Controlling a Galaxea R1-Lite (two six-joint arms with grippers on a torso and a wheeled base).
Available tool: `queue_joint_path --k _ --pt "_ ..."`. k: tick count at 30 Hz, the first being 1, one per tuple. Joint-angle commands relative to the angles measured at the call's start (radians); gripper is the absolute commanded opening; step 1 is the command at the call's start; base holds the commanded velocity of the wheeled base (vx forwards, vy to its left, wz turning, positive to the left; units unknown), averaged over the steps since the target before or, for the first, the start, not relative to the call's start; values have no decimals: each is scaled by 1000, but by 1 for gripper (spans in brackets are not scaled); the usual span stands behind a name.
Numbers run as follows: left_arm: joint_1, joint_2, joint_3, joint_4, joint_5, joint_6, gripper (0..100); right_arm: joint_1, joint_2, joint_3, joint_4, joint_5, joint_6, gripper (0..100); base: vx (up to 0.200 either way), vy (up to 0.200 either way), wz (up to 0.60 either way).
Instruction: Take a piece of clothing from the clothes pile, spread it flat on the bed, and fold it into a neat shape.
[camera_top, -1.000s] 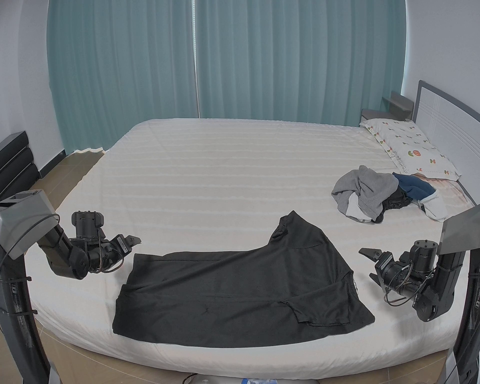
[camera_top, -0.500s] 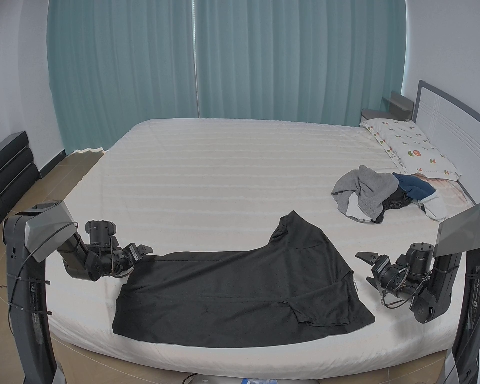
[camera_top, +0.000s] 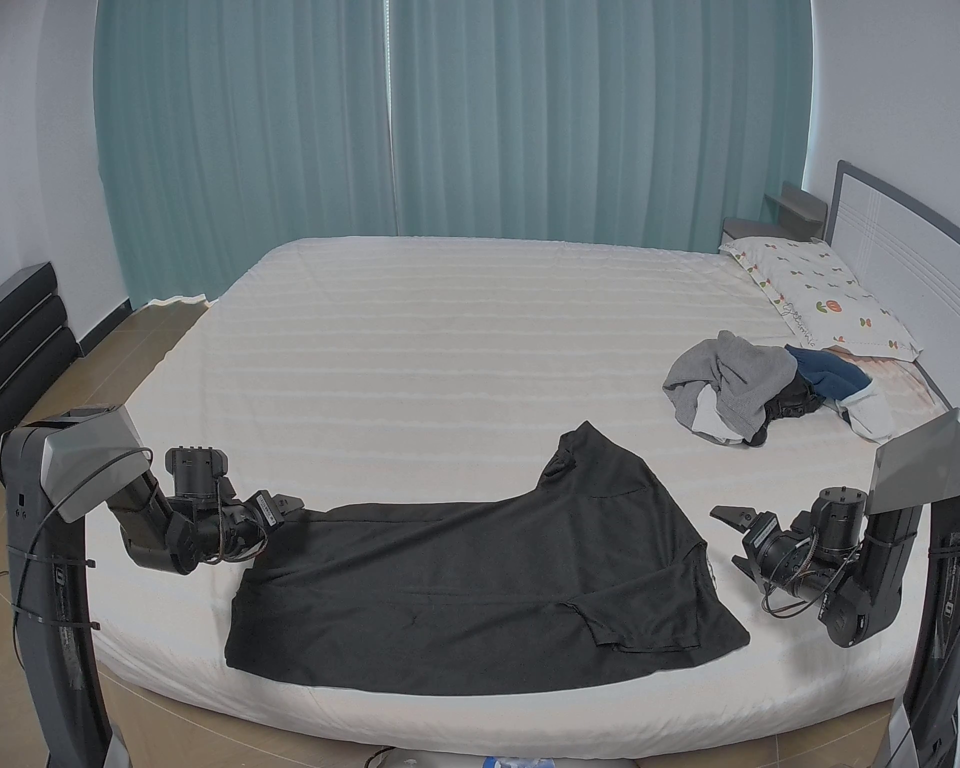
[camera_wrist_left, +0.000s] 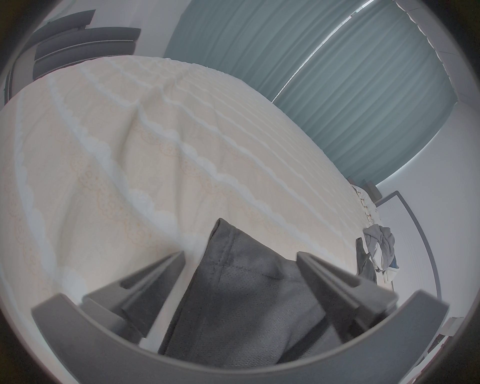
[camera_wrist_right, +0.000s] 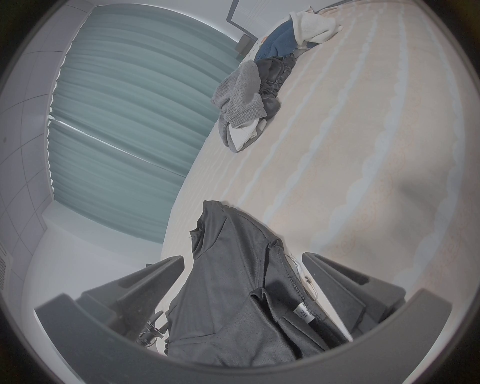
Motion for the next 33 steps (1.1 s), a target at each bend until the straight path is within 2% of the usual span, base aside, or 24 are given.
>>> queue_joint_path --k 1,10,12,18,30,33 --pt "3 2 -3 -6 -1 1 0 2 7 -1 -15 0 0 100 0 0 0" --pt "9 0 -31 -8 14 -5 0 2 12 -2 -15 0 0 100 0 0 0" --pt "14 3 -48 -8 39 -11 0 2 12 -4 -13 0 0 100 0 0 0" --pt "17 40 -92 -106 116 -117 0 2 13 -4 -15 -1 0 100 0 0 0" --pt "24 68 -82 -137 116 -129 0 16 29 -16 -16 -8 -20 100 0 0 0" --pt "26 69 -78 -137 113 -132 0 51 27 -65 -13 -52 -38 100 0 0 0"
